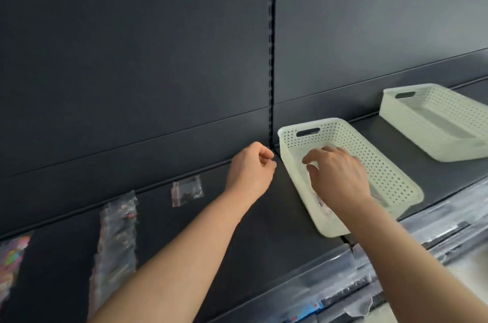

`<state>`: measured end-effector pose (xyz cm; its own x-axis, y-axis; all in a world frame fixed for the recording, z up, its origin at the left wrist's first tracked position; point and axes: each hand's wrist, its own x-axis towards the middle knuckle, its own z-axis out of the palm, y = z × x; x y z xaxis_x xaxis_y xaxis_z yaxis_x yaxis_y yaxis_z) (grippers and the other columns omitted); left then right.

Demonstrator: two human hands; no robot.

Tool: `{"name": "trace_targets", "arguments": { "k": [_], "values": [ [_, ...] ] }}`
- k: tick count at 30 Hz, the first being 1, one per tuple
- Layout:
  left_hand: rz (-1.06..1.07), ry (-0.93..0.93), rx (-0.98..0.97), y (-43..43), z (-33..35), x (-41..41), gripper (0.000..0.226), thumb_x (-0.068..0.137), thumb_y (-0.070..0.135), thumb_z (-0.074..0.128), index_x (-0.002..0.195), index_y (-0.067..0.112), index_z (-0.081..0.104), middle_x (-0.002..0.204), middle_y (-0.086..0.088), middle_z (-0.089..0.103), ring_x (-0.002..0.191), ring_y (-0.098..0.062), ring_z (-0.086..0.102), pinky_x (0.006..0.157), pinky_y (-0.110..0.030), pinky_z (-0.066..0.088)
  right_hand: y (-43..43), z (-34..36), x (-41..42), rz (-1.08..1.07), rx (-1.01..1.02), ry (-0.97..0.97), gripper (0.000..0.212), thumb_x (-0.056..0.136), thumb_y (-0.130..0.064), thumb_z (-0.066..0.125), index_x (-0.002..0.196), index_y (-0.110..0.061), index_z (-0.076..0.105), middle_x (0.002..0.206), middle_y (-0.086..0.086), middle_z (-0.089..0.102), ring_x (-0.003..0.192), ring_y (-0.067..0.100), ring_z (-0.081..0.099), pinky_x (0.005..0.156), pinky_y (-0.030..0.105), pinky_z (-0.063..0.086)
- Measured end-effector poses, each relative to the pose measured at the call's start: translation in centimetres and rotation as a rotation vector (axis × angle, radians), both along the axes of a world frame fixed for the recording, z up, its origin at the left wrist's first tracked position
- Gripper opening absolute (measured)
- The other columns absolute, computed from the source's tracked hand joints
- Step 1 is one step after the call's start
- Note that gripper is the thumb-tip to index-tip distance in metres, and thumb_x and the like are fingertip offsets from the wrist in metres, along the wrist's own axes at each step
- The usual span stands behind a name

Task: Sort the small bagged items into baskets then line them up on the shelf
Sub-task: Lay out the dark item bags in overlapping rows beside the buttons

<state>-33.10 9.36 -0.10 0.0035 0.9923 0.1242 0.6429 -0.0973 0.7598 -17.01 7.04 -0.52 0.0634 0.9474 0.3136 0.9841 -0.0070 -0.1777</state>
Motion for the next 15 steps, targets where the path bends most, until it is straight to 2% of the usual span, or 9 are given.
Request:
{"name": "trace_targets", "arguments": {
  "k": [3,6,9,11,13,15],
  "values": [
    [-0.09,0.1,0.086,0.3,1.0,3.6,0.013,0.088,0.014,0.063,0.097,0.023,0.065,0.092,0.012,0.064,0.088,-0.009,0.061,0.082,-0.035,0.055,-0.7,-0.1,4.4,-0.042,-0.037,0.033,0.027,0.095,-0.018,0.051,0.112,-0.033,0.065,0.109,-0.008,0.064,0.098,0.017,0.058,0.072,0.03,0.043],
    [-0.244,0.329,0.073,1.1,1.4,7.2,0.027,0.09,0.007,0.058,0.111,0.022,0.065,0.117,0.006,0.065,0.109,-0.013,0.059,0.094,-0.035,0.05,-1.1,-0.9,7.8,-0.052,-0.129,0.079,0.031,0.092,-0.012,0.052,0.107,-0.036,0.065,0.11,-0.01,0.062,0.101,0.017,0.058,0.071,0.031,0.048],
    [-0.433,0.613,-0.068,2.3,1.5,10.5,0.052,0.091,0.007,0.061,0.138,0.022,0.045,0.142,0.0,0.049,0.129,-0.018,0.046,0.103,-0.035,0.042,-1.0,-1.4,9.4,-0.053,-0.134,0.135,0.036,0.09,-0.01,0.05,0.106,-0.04,0.062,0.109,-0.014,0.061,0.101,0.014,0.058,0.07,0.033,0.054],
    [-0.539,0.726,-0.201,3.5,1.3,12.2,0.076,0.088,0.019,0.069,0.15,0.024,0.026,0.153,-0.001,0.034,0.137,-0.022,0.037,0.106,-0.037,0.038,-0.9,-1.8,10.2,-0.02,-0.12,0.141,0.04,0.091,-0.008,0.048,0.115,-0.037,0.059,0.113,-0.014,0.061,0.104,0.012,0.056,0.072,0.032,0.053],
    [-0.594,0.762,-0.363,4.8,0.8,13.1,0.104,0.075,0.036,0.08,0.154,0.034,0.011,0.159,0.004,0.019,0.141,-0.025,0.03,0.11,-0.045,0.037,-1.0,-2.1,10.5,0.0,-0.115,0.183,0.043,0.09,-0.007,0.045,0.122,-0.034,0.054,0.116,-0.014,0.06,0.107,0.012,0.054,0.073,0.031,0.051],
    [-0.627,0.769,-0.492,5.8,0.1,13.6,0.122,0.062,0.045,0.087,0.151,0.045,0.005,0.159,0.012,0.01,0.141,-0.028,0.029,0.107,-0.052,0.039,-1.0,-2.3,10.5,0.009,-0.113,0.208,0.046,0.089,-0.006,0.044,0.127,-0.031,0.05,0.118,-0.012,0.059,0.11,0.013,0.051,0.074,0.031,0.05]
  ]
}}
